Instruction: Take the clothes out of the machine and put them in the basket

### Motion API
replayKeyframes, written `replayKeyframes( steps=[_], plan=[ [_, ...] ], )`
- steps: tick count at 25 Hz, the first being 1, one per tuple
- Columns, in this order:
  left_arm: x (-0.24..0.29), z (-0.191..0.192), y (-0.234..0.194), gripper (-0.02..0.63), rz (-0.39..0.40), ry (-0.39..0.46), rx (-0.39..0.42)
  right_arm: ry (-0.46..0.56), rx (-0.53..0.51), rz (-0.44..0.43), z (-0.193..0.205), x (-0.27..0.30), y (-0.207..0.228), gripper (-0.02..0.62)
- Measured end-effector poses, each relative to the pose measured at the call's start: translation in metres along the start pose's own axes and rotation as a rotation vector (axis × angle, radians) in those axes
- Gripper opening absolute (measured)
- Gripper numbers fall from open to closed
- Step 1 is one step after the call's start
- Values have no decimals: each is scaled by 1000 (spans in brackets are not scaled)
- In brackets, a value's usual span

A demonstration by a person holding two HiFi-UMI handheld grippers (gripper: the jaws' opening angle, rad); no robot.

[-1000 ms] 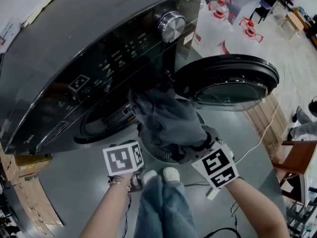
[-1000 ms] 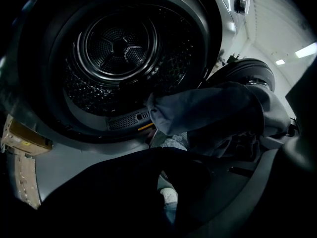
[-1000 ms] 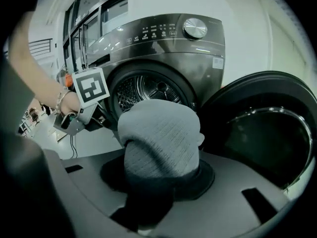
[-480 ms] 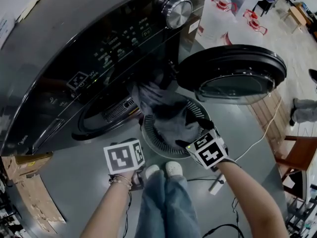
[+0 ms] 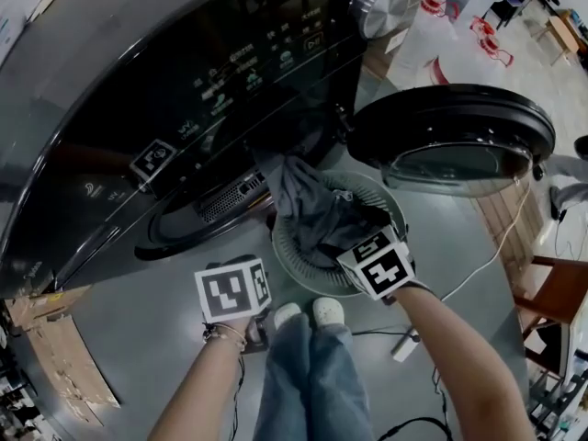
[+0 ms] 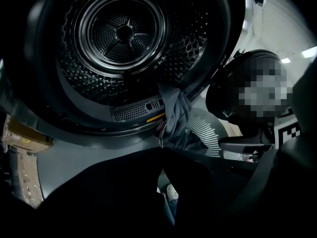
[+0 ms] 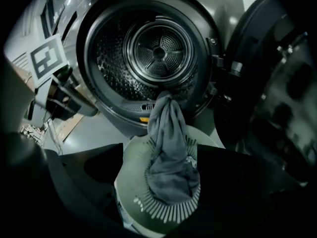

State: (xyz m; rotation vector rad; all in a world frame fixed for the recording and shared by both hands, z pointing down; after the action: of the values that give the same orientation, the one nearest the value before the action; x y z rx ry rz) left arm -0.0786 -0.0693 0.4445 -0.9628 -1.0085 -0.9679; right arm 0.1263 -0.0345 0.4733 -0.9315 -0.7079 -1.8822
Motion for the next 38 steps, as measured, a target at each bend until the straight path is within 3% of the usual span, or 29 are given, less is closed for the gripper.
replayKeyframes(
  steps=[10, 15, 19, 20, 21, 22, 25, 31, 38],
  plan=[
    [34, -24, -30, 5, 11, 18, 17, 138, 2, 70, -73, 92, 8, 445],
    [58, -32, -36, 5, 10, 27, 115, 182, -18, 102, -96, 130, 19, 443],
    [68, -36, -40, 5, 0, 47, 165, 141, -53, 111, -100, 154, 19, 443],
    [69, -36, -42, 5, -5, 46, 168, 112, -75, 127, -100, 156, 19, 397],
    [69, -35, -44, 5, -11, 42, 166, 79, -92, 141, -99, 156, 20, 96],
    [68, -34, -46, 5, -17, 35, 161, 53, -87, 140, -96, 155, 20, 44],
    [61, -28, -47, 5, -20, 15, 149, 36, -19, 87, -79, 148, 12, 41],
    [39, -20, -32, 5, 3, 11, 142, -11, -98, 77, -54, 98, 4, 41],
    [5, -2, 4, 5, 20, -22, 174, -92, -16, 11, 5, 30, -10, 43]
  ],
)
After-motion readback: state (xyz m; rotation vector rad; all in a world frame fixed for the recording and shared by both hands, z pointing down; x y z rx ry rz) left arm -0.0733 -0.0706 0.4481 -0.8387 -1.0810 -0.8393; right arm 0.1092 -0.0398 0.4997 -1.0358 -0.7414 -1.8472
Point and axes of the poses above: the fingertips, and each gripper's own axes: x forward along the fingers, y to its right, z out of its underside, the point moved 6 cm from there along -x, backward along the fingers, and after that the axes turned 6 degrees about -x, right-handed, at the moved point
